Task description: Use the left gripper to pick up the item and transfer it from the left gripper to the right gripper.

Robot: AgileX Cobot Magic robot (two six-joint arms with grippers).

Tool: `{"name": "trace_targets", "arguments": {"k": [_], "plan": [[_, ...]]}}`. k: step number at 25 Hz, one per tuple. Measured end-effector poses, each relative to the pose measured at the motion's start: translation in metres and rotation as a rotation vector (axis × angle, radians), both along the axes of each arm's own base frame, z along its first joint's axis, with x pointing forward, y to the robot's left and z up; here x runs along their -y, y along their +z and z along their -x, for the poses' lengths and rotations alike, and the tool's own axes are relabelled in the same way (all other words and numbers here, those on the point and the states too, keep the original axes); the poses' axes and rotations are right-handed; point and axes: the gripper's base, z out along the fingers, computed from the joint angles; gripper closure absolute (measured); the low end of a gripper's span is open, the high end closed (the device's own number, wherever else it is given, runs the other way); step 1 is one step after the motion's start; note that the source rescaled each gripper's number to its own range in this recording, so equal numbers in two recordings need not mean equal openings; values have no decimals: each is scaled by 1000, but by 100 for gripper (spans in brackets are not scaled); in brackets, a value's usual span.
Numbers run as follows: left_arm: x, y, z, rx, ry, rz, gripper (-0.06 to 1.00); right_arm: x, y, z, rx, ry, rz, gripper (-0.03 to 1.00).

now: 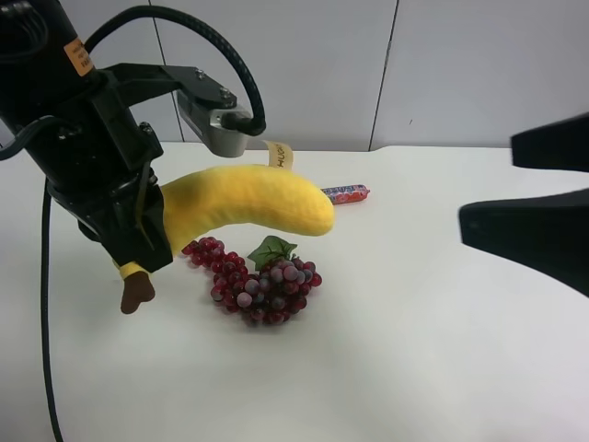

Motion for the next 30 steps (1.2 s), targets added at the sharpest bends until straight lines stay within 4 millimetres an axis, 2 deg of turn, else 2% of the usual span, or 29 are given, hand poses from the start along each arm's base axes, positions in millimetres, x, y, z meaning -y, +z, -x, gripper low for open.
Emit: {"name": "trace_targets", "arguments": {"k": [4,7,12,17,20,22,24,28,29,30], "plan": [[8,-3,5,15,-65,-29,94,-29,-2,-21,-7,127,26,2],[13,-3,10,25,-99,-37,94,-53,-14,-34,-23,202,63,2],[14,-3,11,31,-104,-34,94,-84,-37,-42,-55,294,120,2],[14,-3,11,32,-104,-33,94,-98,-55,-56,-85,270,136,4],[14,-3,11,33,-104,-33,94,-102,-59,-60,-77,274,133,12],[14,-3,11,33,-104,-33,94,-103,-58,-60,-67,281,121,22],[14,-3,11,33,-104,-33,94,-104,-57,-60,-56,287,106,38],[15,-3,9,52,-101,-19,94,-105,-55,-60,-51,283,88,91],[16,-3,9,55,-100,-16,94,-105,-55,-60,-51,282,88,97],[16,-3,9,59,-100,-13,94,-105,-55,-61,-49,279,88,97]]}}
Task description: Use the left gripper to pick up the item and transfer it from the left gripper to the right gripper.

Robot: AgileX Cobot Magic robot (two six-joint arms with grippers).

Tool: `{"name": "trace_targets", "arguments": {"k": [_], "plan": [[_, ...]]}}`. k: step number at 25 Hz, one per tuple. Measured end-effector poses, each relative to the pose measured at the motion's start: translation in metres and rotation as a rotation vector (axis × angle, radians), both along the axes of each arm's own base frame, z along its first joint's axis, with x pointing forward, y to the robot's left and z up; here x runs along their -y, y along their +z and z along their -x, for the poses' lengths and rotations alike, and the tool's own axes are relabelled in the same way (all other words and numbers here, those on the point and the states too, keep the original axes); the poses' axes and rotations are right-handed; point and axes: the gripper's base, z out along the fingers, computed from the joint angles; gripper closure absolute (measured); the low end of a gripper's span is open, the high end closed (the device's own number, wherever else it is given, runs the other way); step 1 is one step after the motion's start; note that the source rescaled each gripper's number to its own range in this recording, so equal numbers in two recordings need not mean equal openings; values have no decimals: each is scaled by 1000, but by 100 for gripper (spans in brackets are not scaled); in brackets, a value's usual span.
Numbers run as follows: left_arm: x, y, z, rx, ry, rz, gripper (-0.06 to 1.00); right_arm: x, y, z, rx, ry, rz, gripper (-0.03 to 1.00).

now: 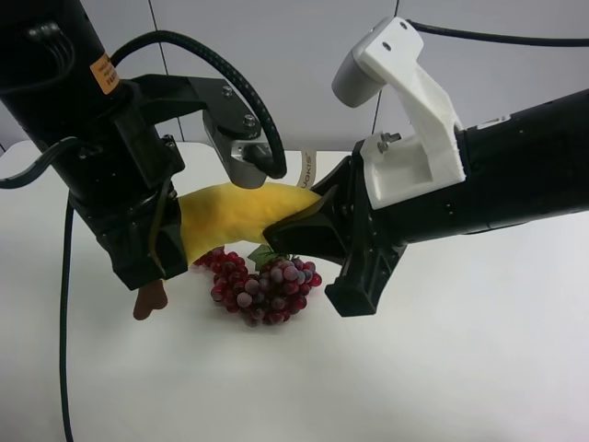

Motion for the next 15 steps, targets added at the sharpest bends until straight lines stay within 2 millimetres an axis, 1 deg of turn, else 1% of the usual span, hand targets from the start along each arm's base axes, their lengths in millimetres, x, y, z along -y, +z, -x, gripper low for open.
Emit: {"name": "trace_targets", "arguments": {"k": [5,6,7,8,10,11,12,13,15], "plan": [[0,0,-1,15,0,5,94,0,0,-1,5,-8,0,97],[0,0,-1,16,0,4,92,0,0,-1,6,-7,0,97],[0,0,-1,17,0,3,84,0,0,-1,6,-7,0,97],[0,0,-2,19,0,2,72,0,0,-1,6,-7,0,97],[1,1,-3,32,2,16,35,0,0,-1,6,-7,0,97],[2,1,-3,39,3,22,20,0,0,-1,5,-6,0,97],[2,1,-4,41,3,24,8,0,0,-1,7,-5,1,97],[2,1,-4,41,3,25,1,0,0,-1,8,-5,1,97],[2,1,-4,41,3,25,-3,0,0,-1,8,-5,1,97]]}}
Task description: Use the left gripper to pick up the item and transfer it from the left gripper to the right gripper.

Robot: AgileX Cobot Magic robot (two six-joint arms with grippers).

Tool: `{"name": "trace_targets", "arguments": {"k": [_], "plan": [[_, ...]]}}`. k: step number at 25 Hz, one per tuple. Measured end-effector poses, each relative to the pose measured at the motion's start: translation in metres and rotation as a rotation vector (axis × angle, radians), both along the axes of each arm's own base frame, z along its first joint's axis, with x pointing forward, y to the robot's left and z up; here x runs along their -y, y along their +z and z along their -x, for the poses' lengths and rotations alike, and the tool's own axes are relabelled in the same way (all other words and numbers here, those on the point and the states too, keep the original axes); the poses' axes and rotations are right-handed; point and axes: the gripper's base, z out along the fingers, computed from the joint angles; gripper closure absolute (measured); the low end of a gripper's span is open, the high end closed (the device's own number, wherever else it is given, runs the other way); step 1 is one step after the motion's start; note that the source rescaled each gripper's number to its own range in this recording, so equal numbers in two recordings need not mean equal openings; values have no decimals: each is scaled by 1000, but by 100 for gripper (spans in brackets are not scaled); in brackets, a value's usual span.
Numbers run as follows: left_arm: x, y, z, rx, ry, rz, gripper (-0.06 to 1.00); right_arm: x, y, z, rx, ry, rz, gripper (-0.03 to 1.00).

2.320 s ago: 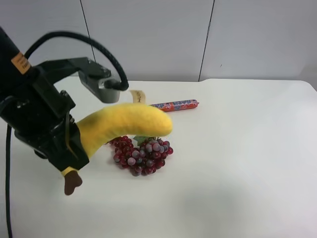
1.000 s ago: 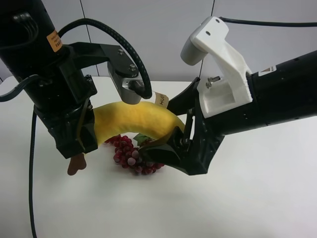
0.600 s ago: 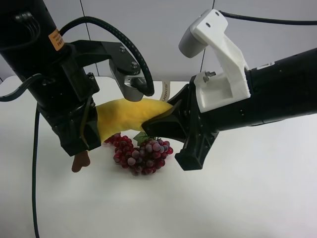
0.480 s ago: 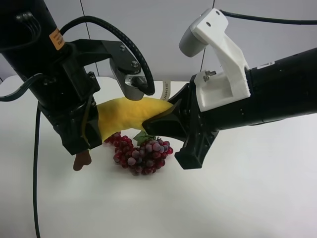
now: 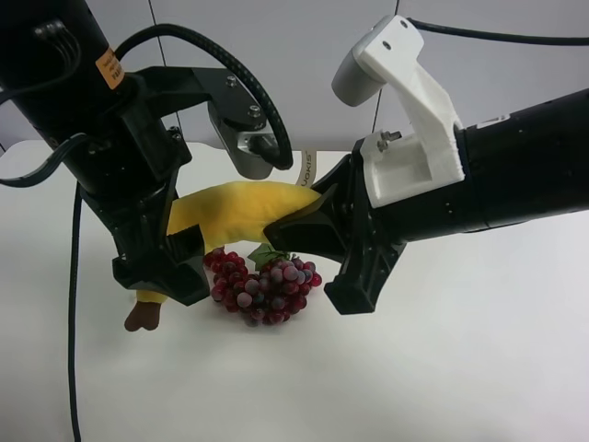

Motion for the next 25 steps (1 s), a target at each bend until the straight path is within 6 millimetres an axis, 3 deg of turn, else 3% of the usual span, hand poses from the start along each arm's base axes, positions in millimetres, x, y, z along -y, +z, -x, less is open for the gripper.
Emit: {"name": "trace_targets", "arguments": {"k": [5,12,20,25], "plan": [[-3,10,1,3,-2,-26,-5,0,0,0,0,0,0,97],[-18,65,5,168,51,47,-5,0,0,0,0,0,0,97],[-62,106,23,259,248,170,-5,0,0,0,0,0,0,97],[-100,96,47,263,363,182,-5,0,0,0,0,0,0,97]]}}
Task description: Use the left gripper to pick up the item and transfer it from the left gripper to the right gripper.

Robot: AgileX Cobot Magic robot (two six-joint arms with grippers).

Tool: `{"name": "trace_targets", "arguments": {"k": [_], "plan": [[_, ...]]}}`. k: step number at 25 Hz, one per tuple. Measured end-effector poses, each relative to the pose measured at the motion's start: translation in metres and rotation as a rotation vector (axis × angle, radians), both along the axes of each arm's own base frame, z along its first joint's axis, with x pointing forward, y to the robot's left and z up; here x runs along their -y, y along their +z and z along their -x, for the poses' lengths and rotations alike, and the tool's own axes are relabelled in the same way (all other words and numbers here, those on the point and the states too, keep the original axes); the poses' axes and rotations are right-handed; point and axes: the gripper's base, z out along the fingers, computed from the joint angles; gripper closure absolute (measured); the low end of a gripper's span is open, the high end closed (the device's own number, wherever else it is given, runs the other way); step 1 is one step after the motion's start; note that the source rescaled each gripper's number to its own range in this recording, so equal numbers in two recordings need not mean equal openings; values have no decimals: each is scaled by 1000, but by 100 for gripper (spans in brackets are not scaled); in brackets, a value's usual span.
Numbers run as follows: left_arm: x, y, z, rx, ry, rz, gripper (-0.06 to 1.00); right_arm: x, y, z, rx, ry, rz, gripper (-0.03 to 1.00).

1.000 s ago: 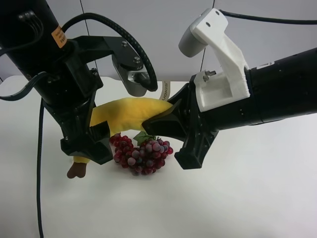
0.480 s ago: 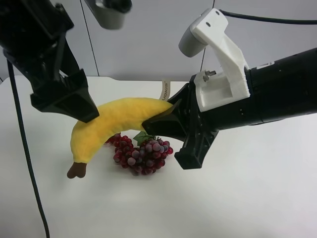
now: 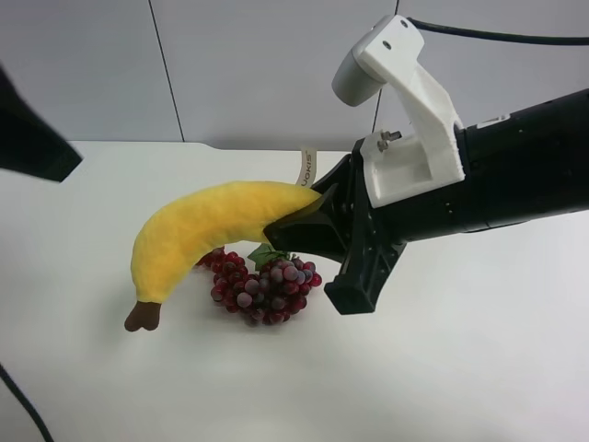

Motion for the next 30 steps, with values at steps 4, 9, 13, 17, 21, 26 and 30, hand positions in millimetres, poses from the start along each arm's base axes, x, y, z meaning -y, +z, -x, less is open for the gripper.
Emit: {"name": "trace_targets", "arguments": {"k": [4,9,13,17,21,26,30], "plan": [[-32,-35,32,-44,72,-12,-5,0,0,0,0,0,0,97],[-64,-73,79,-36,122,33,-5,0,0,0,0,0,0,97],[-79,-94,105,-9,126,99,-5,0,0,0,-2,3,0,97],[-95,-106,131,76,134,200,-5,0,0,0,-2,3,0,97],[-109,-108,152,192,127,294,-5,0,0,0,-2,3,0,97],[-119,-110,164,272,131,343,-5,0,0,0,2,-3,0,97],[-117,-109,160,314,133,372,-5,0,0,-1,5,-8,0,97]]}}
